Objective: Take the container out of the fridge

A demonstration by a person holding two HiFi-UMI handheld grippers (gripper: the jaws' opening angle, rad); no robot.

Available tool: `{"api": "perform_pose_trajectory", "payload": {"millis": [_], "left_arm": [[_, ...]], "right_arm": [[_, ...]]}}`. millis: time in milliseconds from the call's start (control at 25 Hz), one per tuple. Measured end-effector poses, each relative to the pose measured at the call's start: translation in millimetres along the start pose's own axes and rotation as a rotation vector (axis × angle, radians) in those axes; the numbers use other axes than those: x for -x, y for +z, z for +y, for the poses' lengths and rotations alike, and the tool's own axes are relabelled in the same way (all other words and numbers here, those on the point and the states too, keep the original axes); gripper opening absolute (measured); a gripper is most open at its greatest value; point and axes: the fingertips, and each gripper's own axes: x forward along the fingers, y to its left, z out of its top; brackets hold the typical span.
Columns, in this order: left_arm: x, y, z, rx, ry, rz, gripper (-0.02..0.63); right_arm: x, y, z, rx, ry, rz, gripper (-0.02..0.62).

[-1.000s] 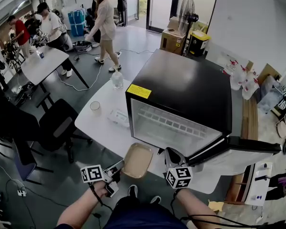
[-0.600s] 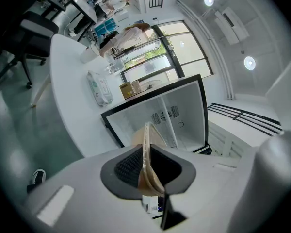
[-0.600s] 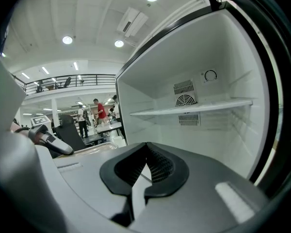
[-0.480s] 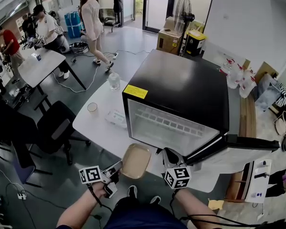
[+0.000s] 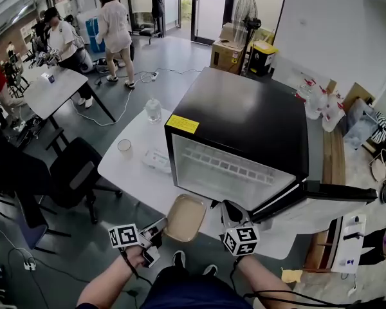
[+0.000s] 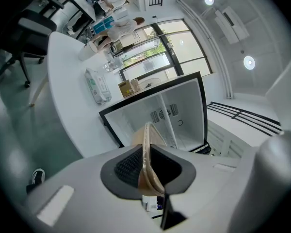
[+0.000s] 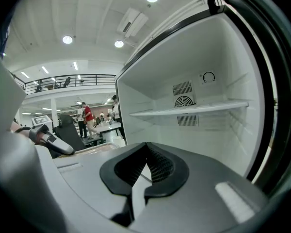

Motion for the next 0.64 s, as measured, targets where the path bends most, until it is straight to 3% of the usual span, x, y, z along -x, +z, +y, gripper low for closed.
{"api": "perform_pose_trajectory", "payload": {"millis": [640], "left_arm": [[-6.0, 6.3, -1.7, -0.005, -0.01, 0.012, 0.051]], "right_arm": [[-2.7, 4.4, -2.5, 0.006, -0.014, -0.001, 0.006]]}}
